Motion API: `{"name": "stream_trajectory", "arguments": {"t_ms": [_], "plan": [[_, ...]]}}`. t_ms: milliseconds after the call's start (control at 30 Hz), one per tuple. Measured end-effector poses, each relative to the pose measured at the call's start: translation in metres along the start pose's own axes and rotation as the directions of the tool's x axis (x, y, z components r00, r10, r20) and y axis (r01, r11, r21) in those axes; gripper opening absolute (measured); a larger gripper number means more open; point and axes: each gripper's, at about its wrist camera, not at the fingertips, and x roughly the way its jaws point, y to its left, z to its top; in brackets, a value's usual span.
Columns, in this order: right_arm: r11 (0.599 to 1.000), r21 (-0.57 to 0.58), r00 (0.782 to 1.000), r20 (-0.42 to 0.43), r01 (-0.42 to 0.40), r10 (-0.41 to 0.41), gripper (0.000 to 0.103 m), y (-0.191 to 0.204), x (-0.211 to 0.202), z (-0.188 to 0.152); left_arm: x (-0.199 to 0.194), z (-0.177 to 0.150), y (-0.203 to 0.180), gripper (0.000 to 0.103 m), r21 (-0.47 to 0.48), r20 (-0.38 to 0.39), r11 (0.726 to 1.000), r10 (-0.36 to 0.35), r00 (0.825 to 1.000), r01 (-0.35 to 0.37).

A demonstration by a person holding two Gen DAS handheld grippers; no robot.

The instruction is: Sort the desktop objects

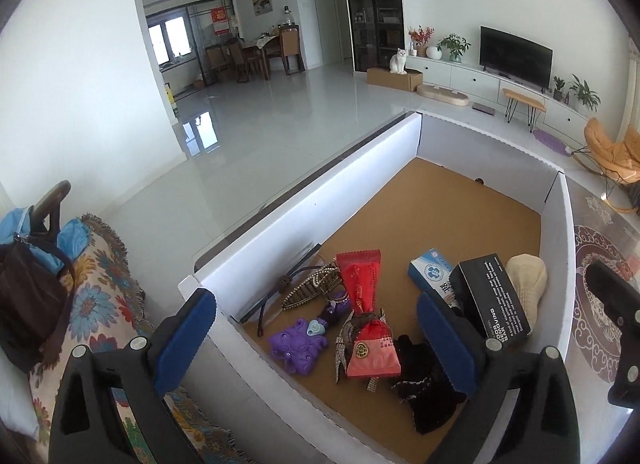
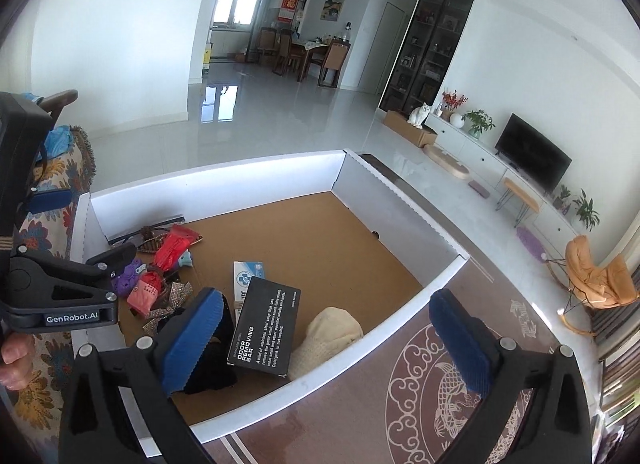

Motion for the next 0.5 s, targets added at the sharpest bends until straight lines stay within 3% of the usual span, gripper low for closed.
{"name": "stream_trajectory", "arguments": {"t_ms": [200, 500], "plan": [[0.999, 0.041, 0.999, -0.034, -0.005, 0.006, 0.103, -0.001, -0.003, 0.002, -0.018, 0.006, 0.007, 0.102, -0.017, 0.067, 1.0, -0.002, 0.998, 0.003], [0.979, 0.189, 0.982, -0.156, -0.072, 0.103, 0.103, -0.013, 0.006, 0.007, -0.023, 0.009, 0.012, 0.102, -0.02, 0.064, 1.0, 0.016, 0.998, -0.014]]}}
